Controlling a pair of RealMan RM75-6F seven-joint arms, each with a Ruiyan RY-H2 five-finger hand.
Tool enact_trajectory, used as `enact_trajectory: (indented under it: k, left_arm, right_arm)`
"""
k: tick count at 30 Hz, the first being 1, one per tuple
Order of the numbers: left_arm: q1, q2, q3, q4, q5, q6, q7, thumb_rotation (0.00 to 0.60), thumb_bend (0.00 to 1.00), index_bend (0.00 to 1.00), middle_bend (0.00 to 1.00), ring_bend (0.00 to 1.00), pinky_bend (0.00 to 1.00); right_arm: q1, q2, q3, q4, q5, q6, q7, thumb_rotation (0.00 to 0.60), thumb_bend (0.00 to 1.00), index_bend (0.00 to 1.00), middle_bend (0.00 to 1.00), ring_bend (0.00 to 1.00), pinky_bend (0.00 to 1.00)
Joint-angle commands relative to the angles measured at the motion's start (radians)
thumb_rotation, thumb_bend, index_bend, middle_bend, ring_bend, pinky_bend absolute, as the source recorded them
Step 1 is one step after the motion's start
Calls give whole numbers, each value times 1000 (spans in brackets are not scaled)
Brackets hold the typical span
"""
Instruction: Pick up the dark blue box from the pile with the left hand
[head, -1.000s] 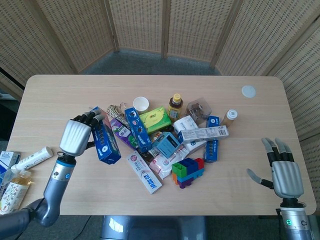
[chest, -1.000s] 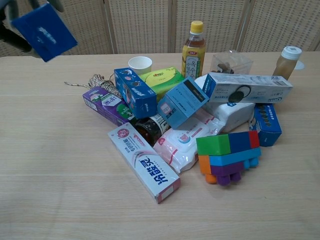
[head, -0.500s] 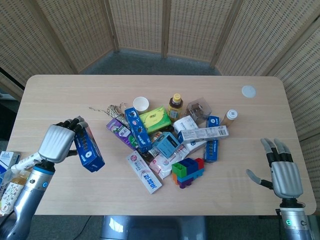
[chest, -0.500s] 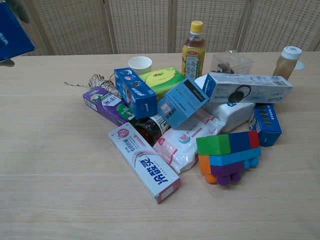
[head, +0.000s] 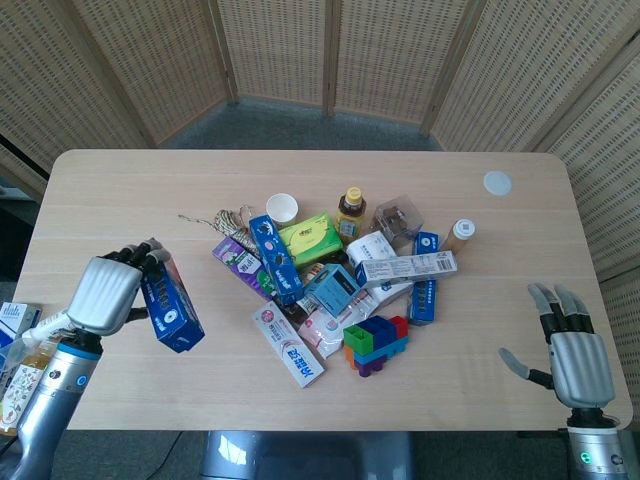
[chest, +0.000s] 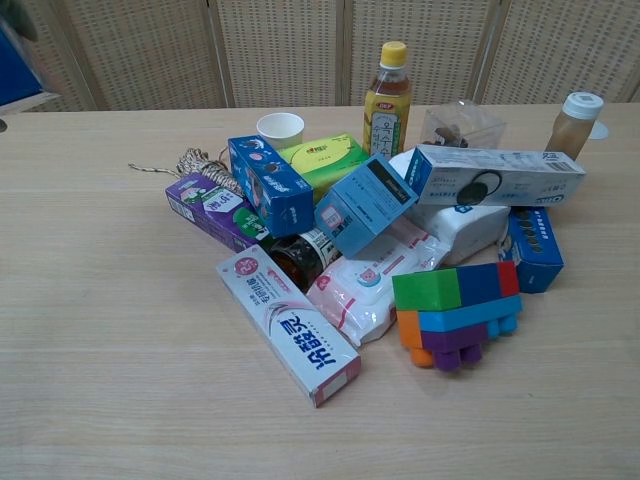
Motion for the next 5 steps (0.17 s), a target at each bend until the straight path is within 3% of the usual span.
enact_trajectory:
  k: [1, 5]
  left_arm:
    - [4, 2, -1, -1, 1, 2, -9, 600, 136, 577, 597, 625, 656]
    - [6, 0, -4, 8, 1, -1, -21, 600, 137, 581, 599, 626, 657]
  right_arm:
    - [0, 1, 0, -3, 0, -1, -2, 0, 194, 0, 125, 0, 0]
    - [5, 0, 2, -11, 0, -9, -14, 0, 193, 0, 125, 0, 0]
